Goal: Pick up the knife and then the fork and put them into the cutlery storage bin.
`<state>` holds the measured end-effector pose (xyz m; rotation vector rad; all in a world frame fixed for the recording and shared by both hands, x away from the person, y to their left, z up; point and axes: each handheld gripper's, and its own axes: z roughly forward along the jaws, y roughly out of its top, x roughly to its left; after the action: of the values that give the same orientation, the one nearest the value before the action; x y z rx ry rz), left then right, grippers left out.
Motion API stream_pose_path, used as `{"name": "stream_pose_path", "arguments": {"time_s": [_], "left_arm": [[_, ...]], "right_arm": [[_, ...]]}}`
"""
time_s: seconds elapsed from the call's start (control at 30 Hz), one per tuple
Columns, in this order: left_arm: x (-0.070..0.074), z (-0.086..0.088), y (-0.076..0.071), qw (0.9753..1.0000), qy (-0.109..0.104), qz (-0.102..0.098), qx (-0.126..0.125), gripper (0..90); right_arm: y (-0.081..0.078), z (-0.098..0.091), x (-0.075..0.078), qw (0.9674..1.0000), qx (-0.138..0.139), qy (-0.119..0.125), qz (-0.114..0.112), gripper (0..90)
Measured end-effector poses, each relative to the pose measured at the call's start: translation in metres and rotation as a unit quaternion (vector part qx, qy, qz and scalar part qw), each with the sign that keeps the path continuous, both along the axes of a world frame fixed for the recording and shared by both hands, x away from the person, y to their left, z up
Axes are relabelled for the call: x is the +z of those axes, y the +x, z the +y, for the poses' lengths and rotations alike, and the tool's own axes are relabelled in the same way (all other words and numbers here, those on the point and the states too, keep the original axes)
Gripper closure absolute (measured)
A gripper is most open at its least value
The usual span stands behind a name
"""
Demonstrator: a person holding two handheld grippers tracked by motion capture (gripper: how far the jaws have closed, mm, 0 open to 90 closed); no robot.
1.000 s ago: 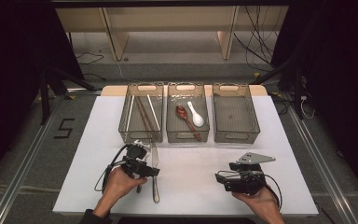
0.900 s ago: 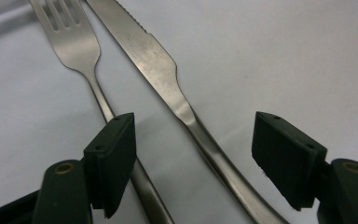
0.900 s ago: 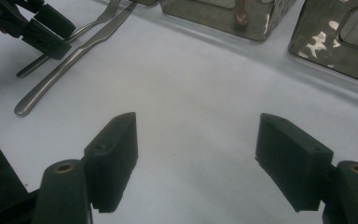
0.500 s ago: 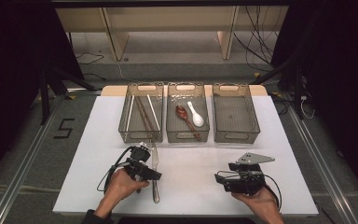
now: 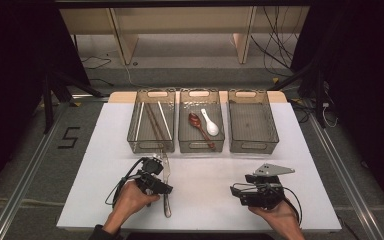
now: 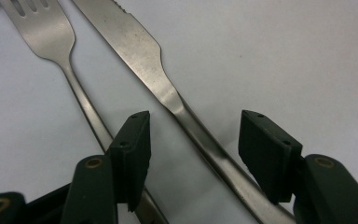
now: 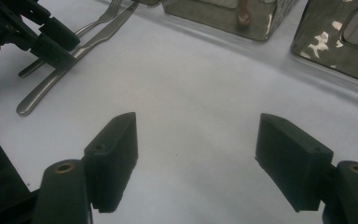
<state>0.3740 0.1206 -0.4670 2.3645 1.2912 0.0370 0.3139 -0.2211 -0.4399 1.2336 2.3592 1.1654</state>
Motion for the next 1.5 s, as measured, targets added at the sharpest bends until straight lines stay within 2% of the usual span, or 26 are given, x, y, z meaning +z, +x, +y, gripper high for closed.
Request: {"name": "stream_pose_path", "arguments": {"time_s": [0.2, 0.43, 0.77, 1.0, 1.17, 1.5], "left_arm": [[0.000, -0.006, -0.003, 0.9996, 0.021, -0.012, -0.016, 46.7], [0.000, -0.010, -0.004, 0.9984, 0.044, -0.025, -0.022, 52.2], [-0.001, -0.016, -0.009, 0.9965, 0.066, -0.045, -0.026, 53.2], [-0.002, -0.015, -0.011, 0.9963, 0.063, -0.052, -0.026, 56.1], [-0.002, -0.013, -0.011, 0.9966, 0.054, -0.058, -0.024, 62.5], [-0.002, -0.011, -0.010, 0.9972, 0.046, -0.056, -0.018, 65.2]], "right_arm": [[0.000, 0.000, 0.000, 1.0000, 0.000, 0.000, 0.001, 30.2], [0.000, 0.001, 0.000, 1.0000, 0.001, -0.001, 0.002, 30.6], [0.000, 0.002, 0.000, 1.0000, 0.001, -0.002, 0.001, 30.8], [0.000, 0.002, 0.000, 1.0000, 0.001, -0.002, 0.000, 31.0], [0.000, 0.003, 0.000, 1.0000, 0.001, -0.003, 0.001, 31.1], [0.000, 0.003, 0.001, 1.0000, 0.002, -0.003, -0.001, 31.2]]}}
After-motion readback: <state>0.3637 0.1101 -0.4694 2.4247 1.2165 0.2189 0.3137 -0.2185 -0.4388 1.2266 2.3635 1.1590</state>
